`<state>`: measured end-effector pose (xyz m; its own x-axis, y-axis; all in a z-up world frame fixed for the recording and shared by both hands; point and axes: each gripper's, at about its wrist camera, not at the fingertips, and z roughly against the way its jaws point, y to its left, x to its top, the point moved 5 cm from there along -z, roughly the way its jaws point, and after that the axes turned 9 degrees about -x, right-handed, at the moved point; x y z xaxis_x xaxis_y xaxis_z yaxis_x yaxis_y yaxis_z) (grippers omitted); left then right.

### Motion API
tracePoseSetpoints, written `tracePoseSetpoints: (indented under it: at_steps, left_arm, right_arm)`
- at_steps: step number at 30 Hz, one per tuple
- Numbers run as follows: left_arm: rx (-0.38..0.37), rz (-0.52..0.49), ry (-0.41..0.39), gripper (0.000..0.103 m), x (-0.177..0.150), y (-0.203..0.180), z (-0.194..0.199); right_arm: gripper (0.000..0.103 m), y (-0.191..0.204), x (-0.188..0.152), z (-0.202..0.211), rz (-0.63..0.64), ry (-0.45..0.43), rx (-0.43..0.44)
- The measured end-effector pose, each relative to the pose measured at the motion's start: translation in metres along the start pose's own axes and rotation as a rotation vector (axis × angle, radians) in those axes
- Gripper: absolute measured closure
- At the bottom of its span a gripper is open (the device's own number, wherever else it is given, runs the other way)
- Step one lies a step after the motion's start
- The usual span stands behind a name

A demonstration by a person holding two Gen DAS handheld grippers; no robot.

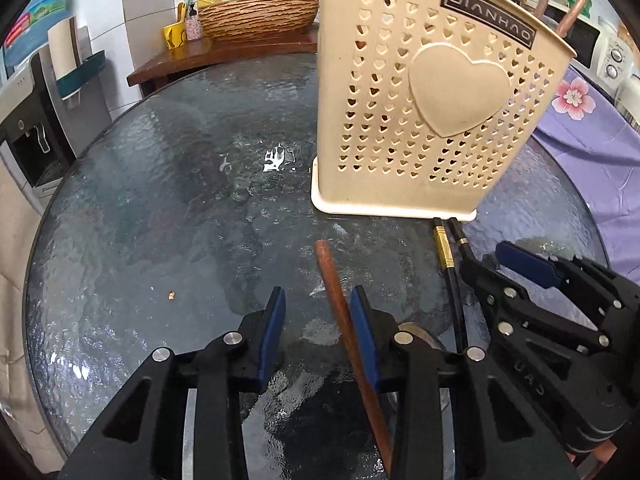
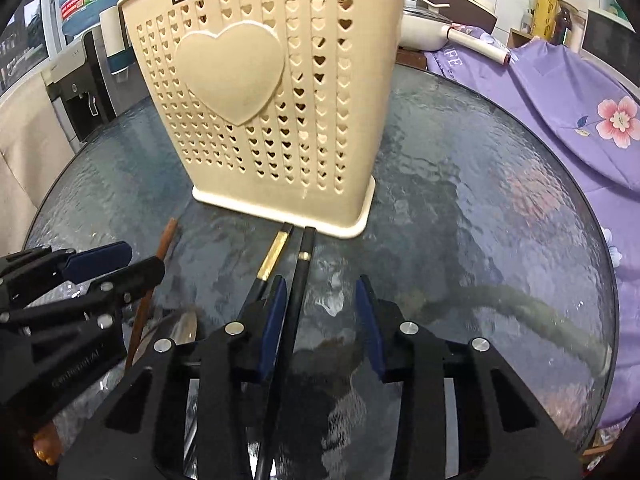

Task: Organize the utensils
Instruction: 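Close the left tool on a brown chopstick while the right tool grasps a black chopstick, then lift both chopsticks and carry them over the cream holder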

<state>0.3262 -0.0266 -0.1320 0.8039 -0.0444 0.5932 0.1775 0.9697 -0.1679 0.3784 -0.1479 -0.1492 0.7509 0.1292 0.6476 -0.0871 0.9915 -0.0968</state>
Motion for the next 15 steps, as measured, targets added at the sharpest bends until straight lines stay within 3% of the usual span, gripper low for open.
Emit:
tracePoseSetpoints:
  at_steps: [8,12,15]
  left_arm:
    - [0.038,-0.036,-0.005,0.072,-0.003,-0.008,-0.003]
    - [0.042,-0.039,-0.004,0.083,-0.001,-0.012,-0.003]
    - [0.045,-0.046,-0.014,0.091,-0.001,-0.012,-0.003]
  right_arm:
    - [0.079,0.002,0.007,-0.006,0.0,0.001,-0.005]
    - [0.091,0.007,0.009,-0.007,0.016,0.003,0.006]
    - [0.093,0.009,0.007,-0.005,0.017,0.001,0.023]
